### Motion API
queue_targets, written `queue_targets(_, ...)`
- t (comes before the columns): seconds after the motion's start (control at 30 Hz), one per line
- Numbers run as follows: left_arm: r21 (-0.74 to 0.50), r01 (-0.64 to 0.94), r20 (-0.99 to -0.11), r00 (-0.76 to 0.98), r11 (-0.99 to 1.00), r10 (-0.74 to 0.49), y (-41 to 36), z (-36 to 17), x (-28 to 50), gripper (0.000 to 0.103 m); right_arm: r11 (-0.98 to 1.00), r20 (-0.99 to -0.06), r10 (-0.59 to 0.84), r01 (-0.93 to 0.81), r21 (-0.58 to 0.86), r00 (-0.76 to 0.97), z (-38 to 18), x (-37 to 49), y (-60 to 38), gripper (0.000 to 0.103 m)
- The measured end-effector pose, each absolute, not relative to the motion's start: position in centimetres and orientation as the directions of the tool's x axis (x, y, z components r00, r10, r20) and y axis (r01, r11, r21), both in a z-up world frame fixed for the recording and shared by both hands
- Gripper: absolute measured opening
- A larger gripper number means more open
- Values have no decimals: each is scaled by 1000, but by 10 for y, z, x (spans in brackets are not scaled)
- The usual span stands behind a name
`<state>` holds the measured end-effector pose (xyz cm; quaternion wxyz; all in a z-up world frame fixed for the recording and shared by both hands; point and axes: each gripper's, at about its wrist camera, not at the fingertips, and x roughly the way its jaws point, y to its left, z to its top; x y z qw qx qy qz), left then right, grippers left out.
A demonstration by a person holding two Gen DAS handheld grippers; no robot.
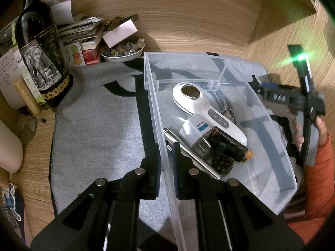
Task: Organize rigid objects
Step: 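Grasp the second small black adapter with the right tool, then lower the second black adapter into the box and open the right tool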
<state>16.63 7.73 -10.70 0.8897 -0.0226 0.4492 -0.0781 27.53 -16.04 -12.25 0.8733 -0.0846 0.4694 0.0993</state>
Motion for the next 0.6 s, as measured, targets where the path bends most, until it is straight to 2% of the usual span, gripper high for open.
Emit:
queue_targets(0.07,-111,118,-796,584,987,-160,77,-107,166,9,962,-855,84,-265,-64,512,-131,276,-159,52)
queue_targets(0.13,-111,118,-795,585,987,-159,77,-107,166,9,961,-862,74,-265,-71,501,-138,277,-159,39)
queue_targets(0.17,-111,118,-796,585,987,-159,77,-107,166,9,962,-856,75,-264,-74,511,-137,276,-160,39)
queue_targets(0.2,-110,119,-796,584,987,-159,77,-107,166,9,961,-854,78,-266,-72,514,-136,276,-160,35)
queue_targets(0.23,-109,119,-796,584,987,-159,77,-107,166,9,960,-854,88,-272,-64,512,-135,275,-160,23)
queue_targets(0.27,-108,119,-796,584,987,-158,77,-107,166,9,960,-854,93,-275,-61,513,-134,274,-161,19)
queue_targets(0.6,-107,120,-797,583,987,-157,78,-107,167,9,959,-811,105,-275,-71,576,-108,254,-160,18)
